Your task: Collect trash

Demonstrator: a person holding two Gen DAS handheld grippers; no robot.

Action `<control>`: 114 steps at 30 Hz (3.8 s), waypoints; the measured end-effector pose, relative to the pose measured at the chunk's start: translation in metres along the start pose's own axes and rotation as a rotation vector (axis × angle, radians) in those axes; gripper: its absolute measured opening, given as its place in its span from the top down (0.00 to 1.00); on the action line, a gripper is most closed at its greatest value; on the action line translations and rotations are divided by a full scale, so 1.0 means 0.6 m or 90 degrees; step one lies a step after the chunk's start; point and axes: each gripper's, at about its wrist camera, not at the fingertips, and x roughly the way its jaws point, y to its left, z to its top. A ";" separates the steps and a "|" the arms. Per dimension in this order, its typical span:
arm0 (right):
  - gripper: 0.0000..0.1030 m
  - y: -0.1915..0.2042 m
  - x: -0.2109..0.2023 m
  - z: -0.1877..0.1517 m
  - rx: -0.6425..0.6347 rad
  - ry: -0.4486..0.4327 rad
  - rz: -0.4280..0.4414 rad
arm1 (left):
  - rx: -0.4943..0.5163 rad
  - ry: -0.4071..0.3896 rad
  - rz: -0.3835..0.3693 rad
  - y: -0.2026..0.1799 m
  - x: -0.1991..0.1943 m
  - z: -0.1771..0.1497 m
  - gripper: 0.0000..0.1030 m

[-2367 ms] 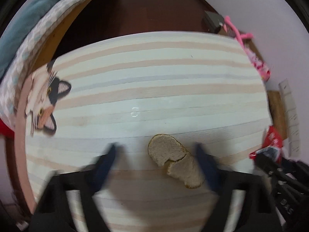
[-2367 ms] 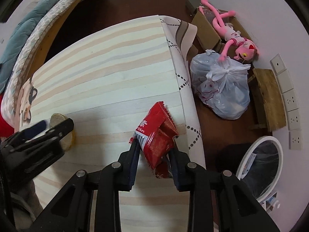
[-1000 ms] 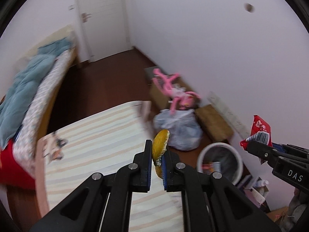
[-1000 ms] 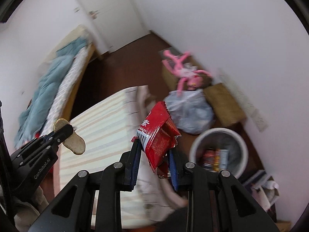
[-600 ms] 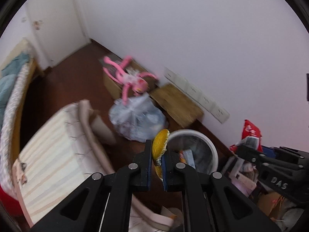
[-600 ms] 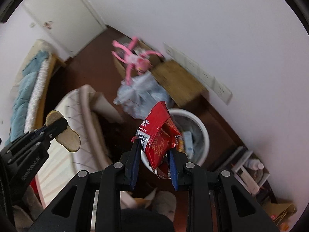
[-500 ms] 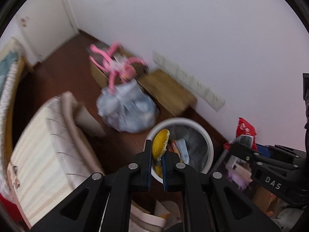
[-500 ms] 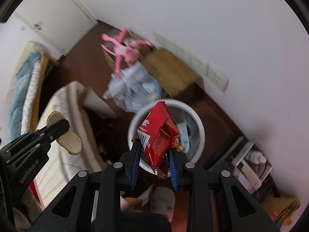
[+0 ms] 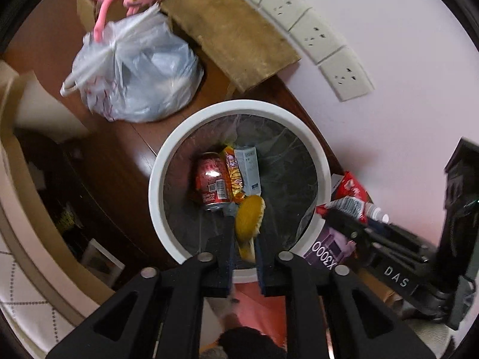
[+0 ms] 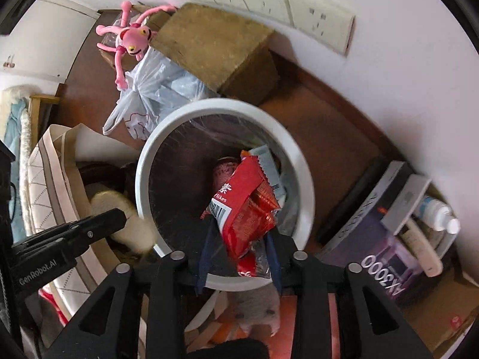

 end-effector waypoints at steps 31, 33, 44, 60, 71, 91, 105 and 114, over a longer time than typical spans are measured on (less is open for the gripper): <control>0.00 0.145 -0.372 -0.250 -0.114 -0.177 -0.016 | 0.022 -0.268 0.119 -0.023 -0.341 -0.240 0.05; 0.00 0.157 -0.407 -0.274 -0.128 -0.191 -0.004 | 0.026 -0.282 0.109 -0.028 -0.372 -0.265 0.05; 0.00 0.205 -0.558 -0.387 -0.179 -0.226 0.066 | 0.053 -0.341 0.030 -0.054 -0.515 -0.378 0.05; 0.00 0.246 -0.641 -0.446 -0.223 -0.208 0.105 | 0.050 -0.338 -0.009 -0.040 -0.578 -0.440 0.05; 0.00 0.256 -0.645 -0.449 -0.234 -0.207 0.098 | 0.047 -0.348 -0.011 -0.033 -0.592 -0.454 0.05; 0.00 0.255 -0.645 -0.454 -0.237 -0.202 0.098 | 0.043 -0.354 -0.008 -0.040 -0.599 -0.457 0.00; 0.00 0.246 -0.648 -0.461 -0.246 -0.191 0.097 | 0.043 -0.342 -0.008 -0.038 -0.593 -0.458 0.00; 0.00 0.246 -0.649 -0.458 -0.245 -0.189 0.098 | 0.045 -0.341 -0.007 -0.039 -0.591 -0.458 0.00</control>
